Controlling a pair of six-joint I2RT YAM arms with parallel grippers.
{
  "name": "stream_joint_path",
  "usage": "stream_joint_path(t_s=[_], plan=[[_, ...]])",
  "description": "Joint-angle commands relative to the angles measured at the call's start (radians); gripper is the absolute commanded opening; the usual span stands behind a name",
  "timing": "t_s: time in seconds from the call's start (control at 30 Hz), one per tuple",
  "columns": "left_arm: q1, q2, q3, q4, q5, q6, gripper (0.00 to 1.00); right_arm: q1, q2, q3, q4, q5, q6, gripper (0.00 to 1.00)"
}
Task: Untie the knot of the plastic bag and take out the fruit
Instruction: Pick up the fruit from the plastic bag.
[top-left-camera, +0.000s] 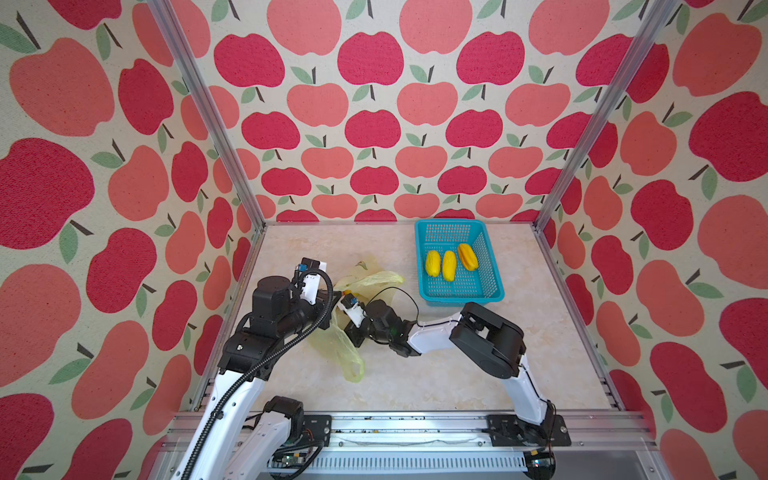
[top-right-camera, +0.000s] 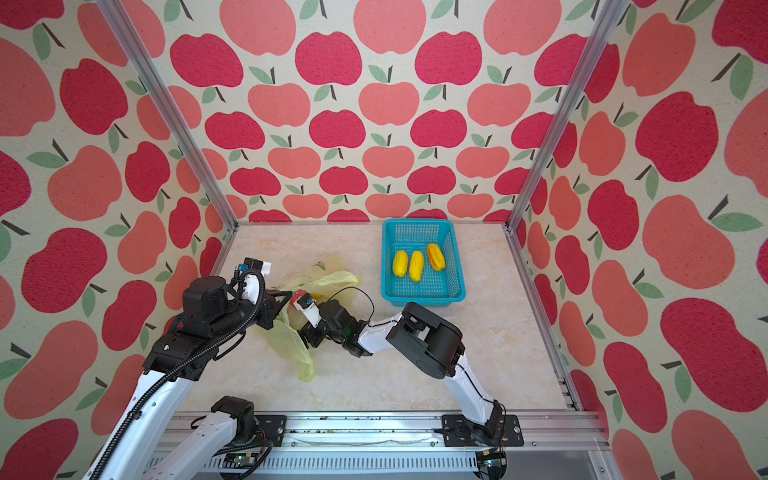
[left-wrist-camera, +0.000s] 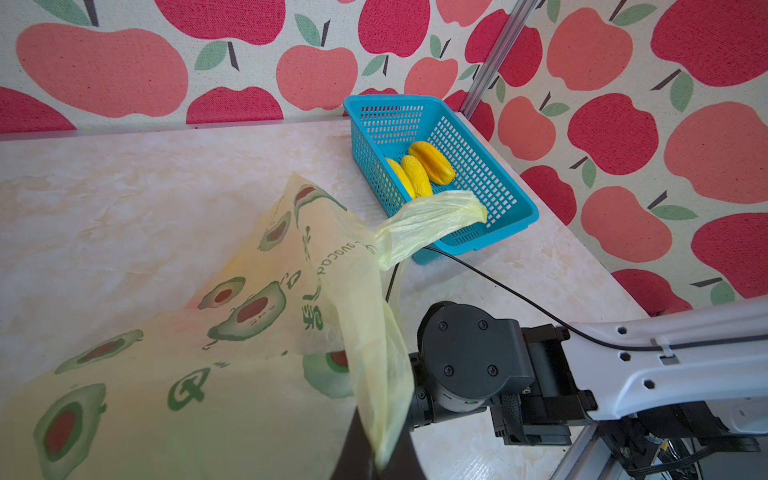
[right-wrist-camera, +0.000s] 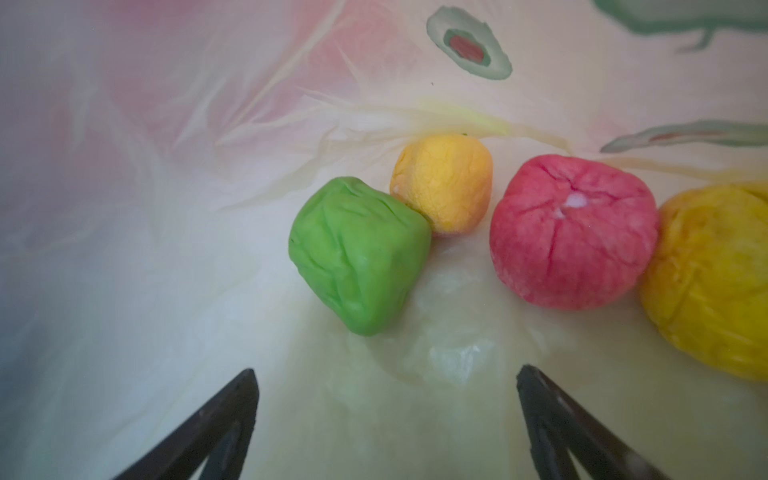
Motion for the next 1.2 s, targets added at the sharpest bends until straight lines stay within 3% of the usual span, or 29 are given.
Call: stream_joint_path(t_s=[0.0, 0.23, 0.43, 0.5, 0.73, 1.17], plan=[[0.007, -0.009, -0.005, -0.017, 0.02, 0.014, 0.0, 0.006, 0.056, 0.086, -0.056, -0.051, 0.006, 0.99], [0.01, -0.004, -0.008, -0.012, 0.035, 0.012, 0.0, -0.006, 0.239, 0.39, -0.285, -0.038, 0.032, 0.99], [0.01, -0.01, -0.012, -0.008, 0.045, 0.01, 0.0, -0.015, 0.322, 0.503, -0.342, -0.073, 0.059, 0.98], [0.013, -0.007, -0.01, -0.008, 0.042, 0.011, 0.0, -0.016, 0.32, 0.505, -0.36, -0.067, 0.055, 0.92], [0.019, -0.009, -0.007, -0.018, 0.027, 0.011, 0.0, -0.036, 0.25, 0.405, -0.301, -0.104, 0.083, 0.62], [0.037, 0.0, 0.0, -0.04, -0.037, 0.016, 0.0, -0.052, -0.101, -0.084, -0.044, -0.032, 0.021, 0.46]])
